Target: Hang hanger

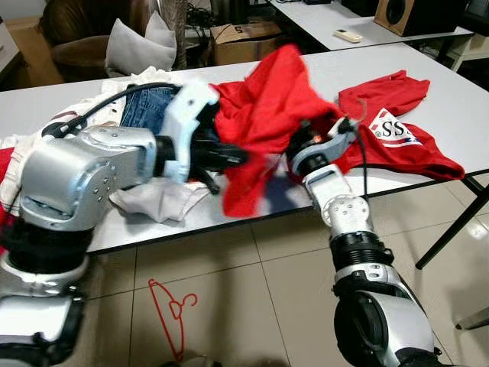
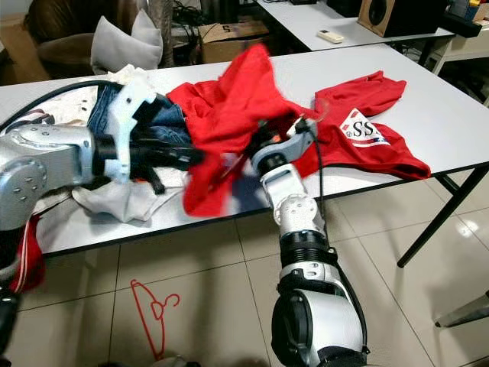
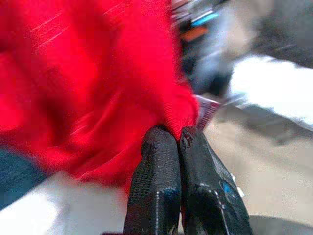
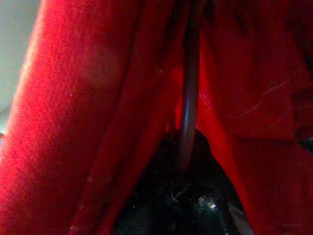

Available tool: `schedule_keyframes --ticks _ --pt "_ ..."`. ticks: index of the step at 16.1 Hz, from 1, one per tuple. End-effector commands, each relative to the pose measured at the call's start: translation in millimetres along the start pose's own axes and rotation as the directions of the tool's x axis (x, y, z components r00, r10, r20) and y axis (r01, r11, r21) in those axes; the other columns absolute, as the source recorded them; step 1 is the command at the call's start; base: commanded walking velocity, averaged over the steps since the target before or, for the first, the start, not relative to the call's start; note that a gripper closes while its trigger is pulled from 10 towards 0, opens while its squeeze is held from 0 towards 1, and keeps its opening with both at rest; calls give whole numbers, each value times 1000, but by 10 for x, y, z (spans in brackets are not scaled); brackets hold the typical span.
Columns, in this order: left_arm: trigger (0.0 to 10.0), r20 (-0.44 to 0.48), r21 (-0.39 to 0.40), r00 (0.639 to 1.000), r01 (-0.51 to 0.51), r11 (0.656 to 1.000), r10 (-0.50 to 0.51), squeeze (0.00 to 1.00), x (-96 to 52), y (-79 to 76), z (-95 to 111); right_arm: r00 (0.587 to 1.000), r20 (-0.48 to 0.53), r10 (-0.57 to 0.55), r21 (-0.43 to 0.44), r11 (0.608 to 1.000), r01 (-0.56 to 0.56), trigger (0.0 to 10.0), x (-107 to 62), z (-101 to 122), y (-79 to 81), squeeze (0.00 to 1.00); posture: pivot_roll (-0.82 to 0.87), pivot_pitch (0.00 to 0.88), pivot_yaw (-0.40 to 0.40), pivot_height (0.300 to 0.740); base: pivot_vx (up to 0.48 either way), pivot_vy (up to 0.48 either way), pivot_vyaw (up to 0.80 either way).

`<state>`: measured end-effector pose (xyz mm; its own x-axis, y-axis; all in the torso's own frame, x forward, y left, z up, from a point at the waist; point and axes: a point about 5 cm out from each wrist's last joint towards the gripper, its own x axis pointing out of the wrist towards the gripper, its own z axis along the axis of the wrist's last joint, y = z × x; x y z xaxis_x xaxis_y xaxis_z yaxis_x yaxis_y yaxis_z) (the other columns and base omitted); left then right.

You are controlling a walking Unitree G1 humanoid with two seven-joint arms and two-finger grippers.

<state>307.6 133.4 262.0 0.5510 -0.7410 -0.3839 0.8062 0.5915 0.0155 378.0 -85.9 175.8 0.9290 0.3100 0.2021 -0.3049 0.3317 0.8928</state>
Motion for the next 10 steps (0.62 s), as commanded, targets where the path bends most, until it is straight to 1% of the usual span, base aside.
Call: schedule_keyframes --ticks 1,2,3,4,5,6,7,8,10 --pt "0 -19 56 998 -57 997 59 0 -10 54 -9 999 22 29 48 998 -30 10000 27 -29 102 0 13 0 62 740 0 0 0" --pt "0 -56 105 993 -93 990 99 0 -27 110 -59 999 39 28 63 998 -30 10000 20 6 103 0 12 0 62 740 0 0 0" --pt "0 -76 116 992 -87 989 96 0 -43 121 -95 998 54 26 65 997 -29 10000 21 35 106 0 9 0 63 740 0 0 0" --pt "0 -75 97 996 -51 994 58 0 -54 88 -99 998 67 21 61 998 -25 10000 25 56 105 0 9 0 63 740 0 0 0" --pt "0 -69 59 993 95 994 -91 0 -59 -65 -88 996 85 3 59 998 -8 10000 45 77 97 0 15 0 61 740 0 0 0" --pt "0 -80 39 956 287 957 -284 0 -91 -300 -103 994 109 -17 76 997 9 10000 85 85 99 0 19 0 58 740 0 0 0" --pt "0 -85 34 927 369 929 -365 0 -107 -404 -117 993 117 -21 87 996 10 10000 110 83 119 0 23 0 56 740 0 0 0" --pt "0 -85 25 902 426 904 -423 0 -107 -487 -129 992 124 -23 103 995 11 10000 138 77 142 0 27 0 56 740 0 0 0" --pt "0 -95 12 881 467 884 -464 0 -72 -572 -175 991 133 -30 136 991 12 10000 178 67 174 0 32 0 52 740 0 0 0"
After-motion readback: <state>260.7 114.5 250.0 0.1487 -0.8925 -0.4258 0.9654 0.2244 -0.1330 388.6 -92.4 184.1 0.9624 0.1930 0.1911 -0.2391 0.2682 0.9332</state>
